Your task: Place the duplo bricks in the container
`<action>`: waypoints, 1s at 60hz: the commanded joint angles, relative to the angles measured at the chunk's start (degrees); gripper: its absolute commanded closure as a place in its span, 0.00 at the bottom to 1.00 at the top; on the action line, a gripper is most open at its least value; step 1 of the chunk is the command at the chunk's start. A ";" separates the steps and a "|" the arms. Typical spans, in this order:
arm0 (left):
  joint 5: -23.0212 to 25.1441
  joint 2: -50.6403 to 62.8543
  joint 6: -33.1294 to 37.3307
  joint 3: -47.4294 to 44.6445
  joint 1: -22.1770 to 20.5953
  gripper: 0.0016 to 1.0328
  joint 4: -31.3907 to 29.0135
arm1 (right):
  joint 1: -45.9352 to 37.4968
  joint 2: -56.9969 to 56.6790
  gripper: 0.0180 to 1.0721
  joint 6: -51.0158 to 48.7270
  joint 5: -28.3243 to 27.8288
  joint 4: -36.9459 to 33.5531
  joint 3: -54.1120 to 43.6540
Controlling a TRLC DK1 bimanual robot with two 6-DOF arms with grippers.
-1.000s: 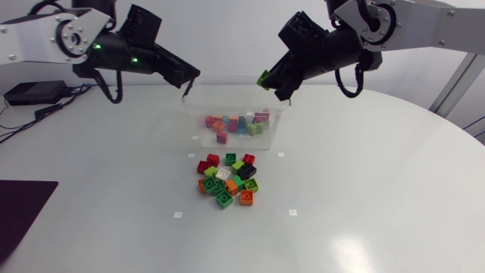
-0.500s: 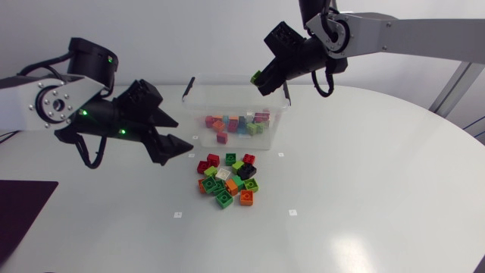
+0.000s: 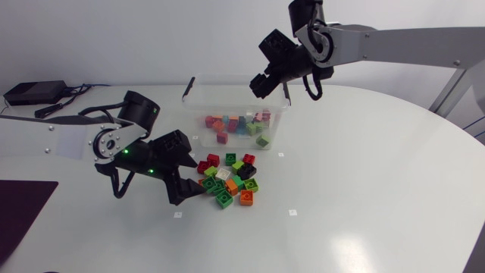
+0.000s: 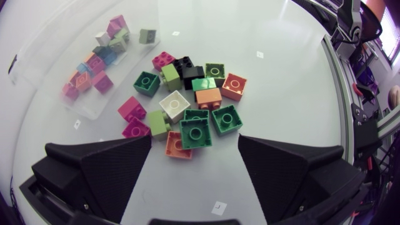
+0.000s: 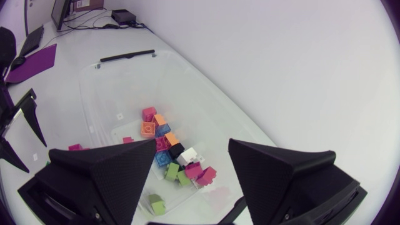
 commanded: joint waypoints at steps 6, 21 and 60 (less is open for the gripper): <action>-0.98 1.63 0.34 -3.31 -1.34 0.07 4.37 | 0.76 -8.58 0.10 1.69 0.22 2.15 -6.90; -6.43 4.18 -2.03 -6.04 -4.24 0.10 13.07 | 2.96 -21.67 0.10 -0.16 0.31 6.80 -22.63; -8.97 10.07 -4.23 -5.60 -5.91 0.69 18.87 | 11.66 -37.40 0.10 -12.47 -4.35 2.67 -52.25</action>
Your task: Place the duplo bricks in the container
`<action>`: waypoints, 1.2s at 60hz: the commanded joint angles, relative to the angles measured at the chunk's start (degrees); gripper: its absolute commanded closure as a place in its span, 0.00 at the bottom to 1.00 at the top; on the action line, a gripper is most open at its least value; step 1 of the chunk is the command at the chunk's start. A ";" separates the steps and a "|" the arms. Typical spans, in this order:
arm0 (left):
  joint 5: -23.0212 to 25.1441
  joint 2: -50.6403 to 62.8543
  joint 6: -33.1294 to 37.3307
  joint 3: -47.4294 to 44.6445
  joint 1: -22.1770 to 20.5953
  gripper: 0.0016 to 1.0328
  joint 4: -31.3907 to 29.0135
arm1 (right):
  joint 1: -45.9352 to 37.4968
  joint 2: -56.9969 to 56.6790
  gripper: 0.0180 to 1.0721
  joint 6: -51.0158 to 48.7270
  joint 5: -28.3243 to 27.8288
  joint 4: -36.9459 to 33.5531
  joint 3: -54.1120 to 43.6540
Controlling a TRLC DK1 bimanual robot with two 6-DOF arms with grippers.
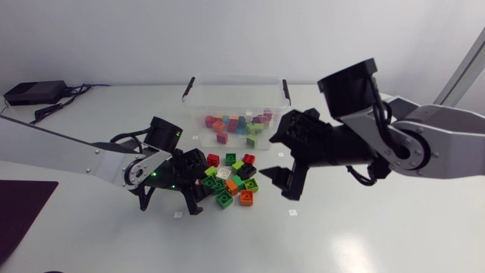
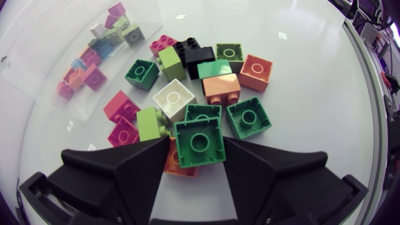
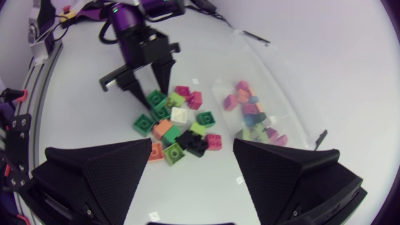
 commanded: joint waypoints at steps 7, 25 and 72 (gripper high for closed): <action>-0.06 0.72 -0.22 -1.44 -1.00 0.71 0.66 | 1.59 -0.29 0.10 -3.31 -2.37 -2.69 -4.77; 1.09 -3.68 -0.14 -2.59 -0.82 0.72 0.66 | 0.09 4.81 0.11 -6.21 -9.05 -5.15 -6.88; 3.81 -24.51 -1.37 -0.92 3.48 0.72 -7.51 | 0.00 25.64 0.20 -8.85 -9.58 -1.63 2.70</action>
